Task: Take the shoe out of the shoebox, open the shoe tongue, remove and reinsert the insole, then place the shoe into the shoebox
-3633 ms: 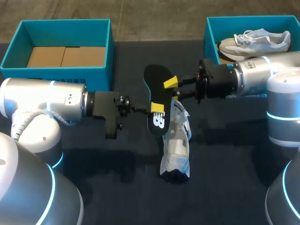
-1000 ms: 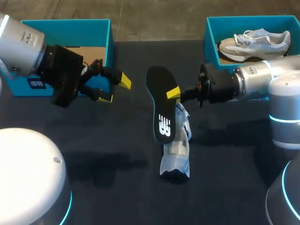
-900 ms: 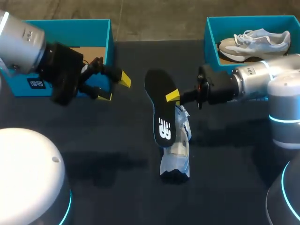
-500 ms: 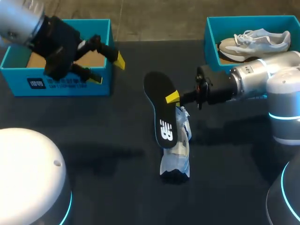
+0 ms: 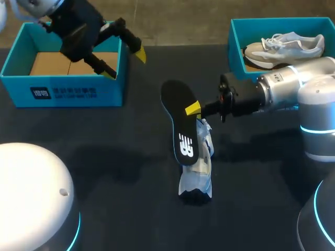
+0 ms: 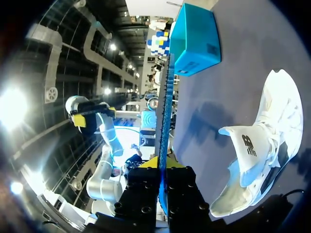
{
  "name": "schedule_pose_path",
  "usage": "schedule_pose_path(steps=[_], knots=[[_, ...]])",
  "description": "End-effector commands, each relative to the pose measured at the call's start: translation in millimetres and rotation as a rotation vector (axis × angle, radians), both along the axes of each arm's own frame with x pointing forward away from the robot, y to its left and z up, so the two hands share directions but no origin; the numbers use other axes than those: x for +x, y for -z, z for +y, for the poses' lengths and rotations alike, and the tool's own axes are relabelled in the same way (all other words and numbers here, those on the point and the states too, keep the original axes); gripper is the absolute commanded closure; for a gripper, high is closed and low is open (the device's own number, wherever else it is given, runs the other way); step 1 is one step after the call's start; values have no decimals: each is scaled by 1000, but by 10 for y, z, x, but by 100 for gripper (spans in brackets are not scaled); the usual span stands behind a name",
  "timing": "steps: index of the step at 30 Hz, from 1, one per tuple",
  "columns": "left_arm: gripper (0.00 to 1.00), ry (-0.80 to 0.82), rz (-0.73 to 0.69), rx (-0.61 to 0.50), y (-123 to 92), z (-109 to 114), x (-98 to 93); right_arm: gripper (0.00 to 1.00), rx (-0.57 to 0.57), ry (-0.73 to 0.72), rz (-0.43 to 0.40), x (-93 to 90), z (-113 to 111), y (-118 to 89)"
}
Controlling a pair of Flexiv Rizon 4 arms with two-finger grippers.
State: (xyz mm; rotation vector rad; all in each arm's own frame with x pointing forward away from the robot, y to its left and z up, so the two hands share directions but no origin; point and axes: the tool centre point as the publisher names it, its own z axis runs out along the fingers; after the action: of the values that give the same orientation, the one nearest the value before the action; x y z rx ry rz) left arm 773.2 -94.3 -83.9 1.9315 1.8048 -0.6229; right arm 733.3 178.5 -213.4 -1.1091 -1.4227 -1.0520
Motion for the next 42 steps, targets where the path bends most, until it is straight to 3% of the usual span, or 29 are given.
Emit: schedule_pose_path(steps=[1, 13, 24, 42], knots=[[0, 50, 78, 122, -39, -143, 145, 100, -5, 0, 1, -4, 5, -8], [0, 86, 158, 280, -33, -467, 282, 100, -5, 0, 1, -4, 5, -8], [0, 120, 171, 519, -16, -895, 463, 100, -5, 0, 1, -4, 5, -8], [0, 125, 127, 684, -142, -1187, 429, 100, -5, 0, 1, -4, 5, -8]])
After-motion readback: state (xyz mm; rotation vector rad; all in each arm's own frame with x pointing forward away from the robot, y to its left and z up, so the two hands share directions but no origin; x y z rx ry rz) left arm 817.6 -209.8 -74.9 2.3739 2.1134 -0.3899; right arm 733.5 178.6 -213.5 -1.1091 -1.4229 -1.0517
